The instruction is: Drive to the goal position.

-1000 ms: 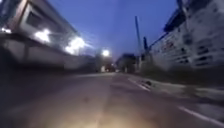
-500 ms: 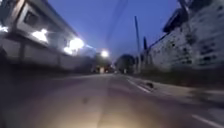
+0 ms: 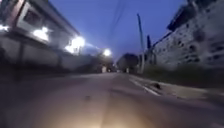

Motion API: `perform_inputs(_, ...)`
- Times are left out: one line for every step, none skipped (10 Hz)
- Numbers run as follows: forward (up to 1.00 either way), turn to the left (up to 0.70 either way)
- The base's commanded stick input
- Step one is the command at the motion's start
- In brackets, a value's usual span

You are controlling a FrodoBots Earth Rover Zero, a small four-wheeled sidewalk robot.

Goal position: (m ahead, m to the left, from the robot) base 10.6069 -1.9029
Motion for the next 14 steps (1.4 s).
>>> perform_inputs(0.70,0.00)
perform_inputs(0.70,0.00)
perform_inputs(0.70,0.00)
perform_inputs(0.70,0.00)
perform_inputs(0.70,0.00)
perform_inputs(0.67,0.00)
perform_inputs(0.24,0.00)
perform_inputs(0.70,0.00)
perform_inputs(0.70,-0.18)
perform_inputs(0.70,-0.35)
perform_inputs(0.70,-0.35)
perform_inputs(0.70,-0.35)
perform_inputs(0.70,-0.35)
perform_inputs(0.70,-0.35)
